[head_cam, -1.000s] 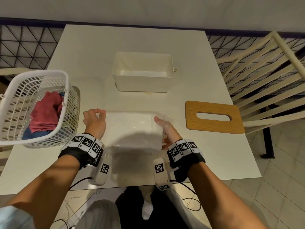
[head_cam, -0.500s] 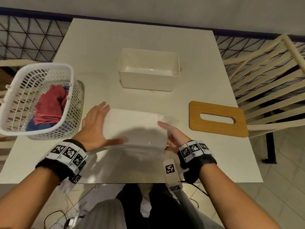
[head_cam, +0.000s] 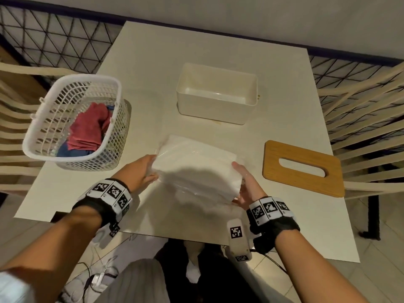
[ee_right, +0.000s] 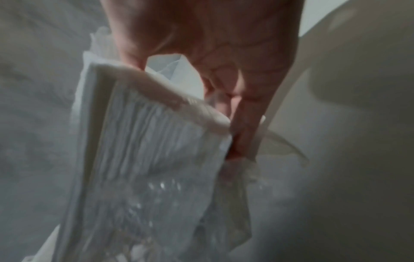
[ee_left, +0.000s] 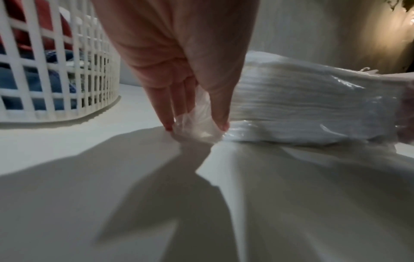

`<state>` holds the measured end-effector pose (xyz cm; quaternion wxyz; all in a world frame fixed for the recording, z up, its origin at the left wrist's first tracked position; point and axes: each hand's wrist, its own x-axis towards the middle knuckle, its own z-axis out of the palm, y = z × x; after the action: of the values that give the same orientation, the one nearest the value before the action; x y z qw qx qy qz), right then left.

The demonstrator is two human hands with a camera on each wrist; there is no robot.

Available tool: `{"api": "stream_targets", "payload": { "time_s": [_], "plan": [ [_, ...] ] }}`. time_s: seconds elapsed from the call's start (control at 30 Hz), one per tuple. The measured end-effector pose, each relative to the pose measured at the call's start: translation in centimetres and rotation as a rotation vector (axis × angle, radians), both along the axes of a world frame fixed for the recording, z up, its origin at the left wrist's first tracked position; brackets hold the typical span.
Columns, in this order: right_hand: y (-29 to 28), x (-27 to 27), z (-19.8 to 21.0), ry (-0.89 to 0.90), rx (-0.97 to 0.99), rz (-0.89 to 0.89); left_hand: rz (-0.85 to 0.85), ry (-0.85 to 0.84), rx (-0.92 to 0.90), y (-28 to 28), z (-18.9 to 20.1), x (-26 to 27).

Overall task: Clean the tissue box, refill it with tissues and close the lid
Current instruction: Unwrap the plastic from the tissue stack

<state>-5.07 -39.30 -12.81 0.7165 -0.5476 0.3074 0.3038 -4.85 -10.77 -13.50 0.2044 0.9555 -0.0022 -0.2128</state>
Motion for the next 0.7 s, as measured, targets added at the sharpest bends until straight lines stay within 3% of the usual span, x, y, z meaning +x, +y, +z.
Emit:
{"api": "stream_targets", "payload": {
  "time_s": [0.13,0.3,0.47,0.57,0.63,0.7],
  "plan": [
    [-0.3,0.1,0.4,-0.027,-0.024,0.097,-0.060,0.021,0.138,-0.4,0.5,0.5],
    [-2.2,0.1,-0.3,-0.043,-0.054,0.065,-0.192,0.044,0.382,-1.4,1.2,0.8],
    [-2.7,-0.2,-0.1,-0.053,-0.011,0.032,-0.228,0.066,0.429,-2.1,1.7,0.9],
    [-2.1,0.0,-0.1,-0.055,-0.024,0.028,-0.159,0.207,0.242,-1.6,1.8,1.3],
    [-1.9,0.1,0.0,-0.041,-0.010,0.070,0.019,0.316,-0.058,-1.4,2.3,2.0],
    [-1.8,0.0,0.2,-0.028,0.031,0.083,0.177,0.273,-0.318,-1.8,2.9,2.9]
  ]
}}
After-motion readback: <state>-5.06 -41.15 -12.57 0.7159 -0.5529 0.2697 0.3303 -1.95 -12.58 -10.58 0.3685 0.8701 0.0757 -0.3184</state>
